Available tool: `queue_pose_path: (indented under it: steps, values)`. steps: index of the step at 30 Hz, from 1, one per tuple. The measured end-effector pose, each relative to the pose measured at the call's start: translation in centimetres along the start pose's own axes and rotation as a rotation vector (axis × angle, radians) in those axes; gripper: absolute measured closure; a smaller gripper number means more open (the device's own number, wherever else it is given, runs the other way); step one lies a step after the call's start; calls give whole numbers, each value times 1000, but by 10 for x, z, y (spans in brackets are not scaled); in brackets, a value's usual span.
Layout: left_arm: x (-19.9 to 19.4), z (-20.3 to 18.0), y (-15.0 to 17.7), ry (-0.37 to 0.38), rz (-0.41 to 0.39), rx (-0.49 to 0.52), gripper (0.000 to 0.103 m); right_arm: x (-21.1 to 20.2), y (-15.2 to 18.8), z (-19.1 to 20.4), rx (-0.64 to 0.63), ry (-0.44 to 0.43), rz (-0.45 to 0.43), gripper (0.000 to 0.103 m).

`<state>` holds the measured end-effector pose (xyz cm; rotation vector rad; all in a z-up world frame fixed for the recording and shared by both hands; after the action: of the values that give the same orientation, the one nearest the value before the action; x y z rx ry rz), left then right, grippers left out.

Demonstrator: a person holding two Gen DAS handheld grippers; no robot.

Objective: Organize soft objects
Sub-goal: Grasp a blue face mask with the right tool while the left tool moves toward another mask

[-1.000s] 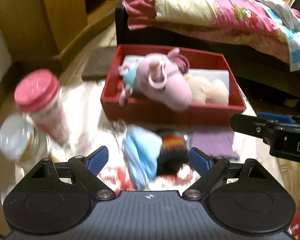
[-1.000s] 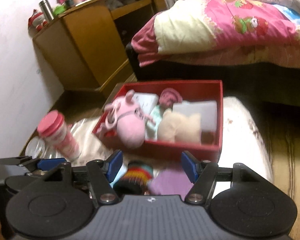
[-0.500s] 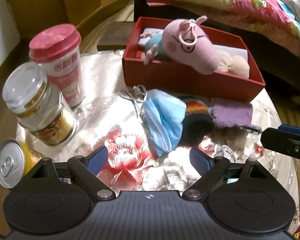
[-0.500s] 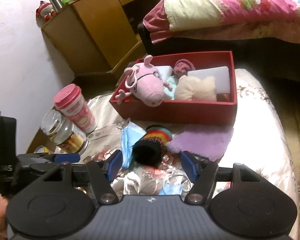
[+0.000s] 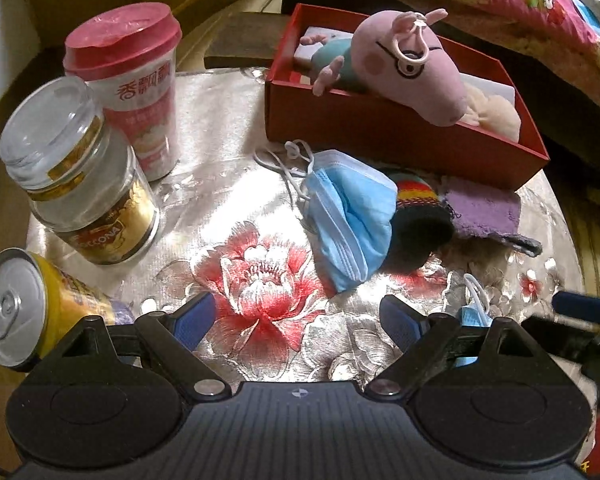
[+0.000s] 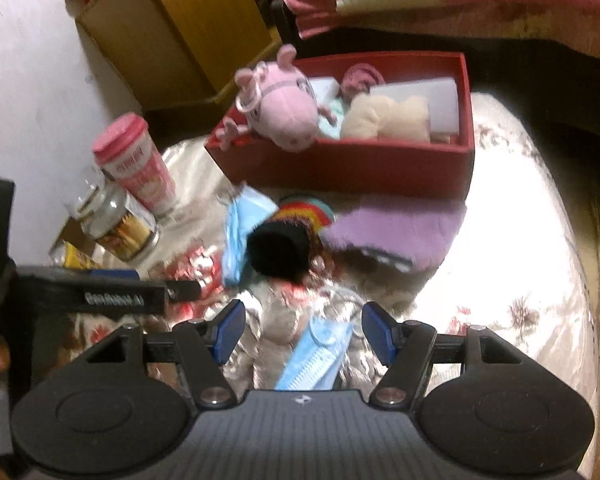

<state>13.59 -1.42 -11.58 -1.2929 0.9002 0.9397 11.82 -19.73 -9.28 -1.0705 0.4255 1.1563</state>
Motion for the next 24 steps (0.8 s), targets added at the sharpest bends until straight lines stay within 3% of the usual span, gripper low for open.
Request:
queue_pose_path:
  steps: [6, 11, 13, 15, 16, 21, 24]
  values:
    - [2, -6, -4, 48, 10, -32, 17, 17, 26, -6, 20, -25, 94, 62]
    - [4, -9, -2, 46, 14, -10, 16, 38, 60, 5, -65, -23, 199, 62]
    - [7, -11, -2, 54, 20, -6, 16, 46, 72, 11, -98, -30, 238, 81]
    - [8, -12, -5, 54, 16, -13, 16, 55, 82, 10, -125, -7, 272, 92]
    - [8, -14, -6, 61, 9, -15, 16, 54, 82, 10, -145, 2, 258, 103]
    - [10, -22, -19, 110, 2, -39, 17, 40, 71, 8, -94, -62, 217, 103]
    - [14, -23, -22, 101, -18, -34, 17, 30, 59, 10, -55, -126, 178, 103]
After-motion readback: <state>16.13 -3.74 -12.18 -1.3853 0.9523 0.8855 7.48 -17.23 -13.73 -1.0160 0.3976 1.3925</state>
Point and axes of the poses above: each gripper's, at about its wrist camera, not at the fingertips, and x roughly the way its jaws point, z to its left, y to its underside, the point moved 8 cm from there along x, roughly the way its jaws point, and after that the axes turned 10 degrees about -y, right-handed, at the moved point
